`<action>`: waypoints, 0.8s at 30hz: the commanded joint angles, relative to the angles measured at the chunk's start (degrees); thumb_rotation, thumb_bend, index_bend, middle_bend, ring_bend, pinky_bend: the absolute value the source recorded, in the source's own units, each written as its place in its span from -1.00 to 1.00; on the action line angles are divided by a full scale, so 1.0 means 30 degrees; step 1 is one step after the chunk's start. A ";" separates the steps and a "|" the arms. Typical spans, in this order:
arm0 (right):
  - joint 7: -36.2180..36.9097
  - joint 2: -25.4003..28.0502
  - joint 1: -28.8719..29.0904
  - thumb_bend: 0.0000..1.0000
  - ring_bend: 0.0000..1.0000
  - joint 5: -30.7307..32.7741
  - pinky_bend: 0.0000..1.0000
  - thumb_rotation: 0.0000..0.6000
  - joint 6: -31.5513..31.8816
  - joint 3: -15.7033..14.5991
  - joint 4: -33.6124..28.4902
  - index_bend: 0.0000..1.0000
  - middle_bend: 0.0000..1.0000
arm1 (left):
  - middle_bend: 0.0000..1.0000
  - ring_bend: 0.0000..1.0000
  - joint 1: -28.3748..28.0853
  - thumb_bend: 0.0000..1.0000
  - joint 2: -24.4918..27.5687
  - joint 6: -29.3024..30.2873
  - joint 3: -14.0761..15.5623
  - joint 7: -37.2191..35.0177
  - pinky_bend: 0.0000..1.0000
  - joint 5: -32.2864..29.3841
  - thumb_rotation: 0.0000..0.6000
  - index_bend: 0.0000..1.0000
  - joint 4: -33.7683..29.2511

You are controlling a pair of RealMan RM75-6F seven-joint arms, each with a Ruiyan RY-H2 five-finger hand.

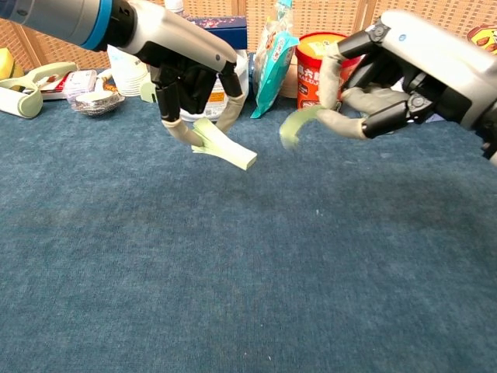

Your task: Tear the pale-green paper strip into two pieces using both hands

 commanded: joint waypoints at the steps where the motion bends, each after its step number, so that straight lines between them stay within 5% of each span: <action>1: 0.0090 0.0070 -0.0065 0.03 1.00 -0.0014 0.93 1.00 0.0074 -0.0023 0.0026 0.84 1.00 | 1.00 1.00 0.0105 -0.07 0.0099 0.0000 -0.0025 -0.0067 0.93 0.0082 1.00 0.50 -0.0013; 17: 0.0849 0.2003 -0.0745 0.03 0.95 -0.0049 0.76 1.00 -0.0178 -0.0856 0.0447 0.54 0.99 | 1.00 1.00 0.1914 -0.07 0.1062 0.0895 -0.0062 -0.0486 0.94 0.1251 1.00 0.50 -0.0234; 24: 0.1162 0.3111 -0.0847 0.03 0.81 -0.0027 0.60 1.00 -0.0989 -0.1458 0.0748 0.28 0.78 | 1.00 1.00 0.2844 -0.08 0.0826 0.1681 -0.0121 -0.0425 0.94 0.1707 1.00 0.50 -0.0272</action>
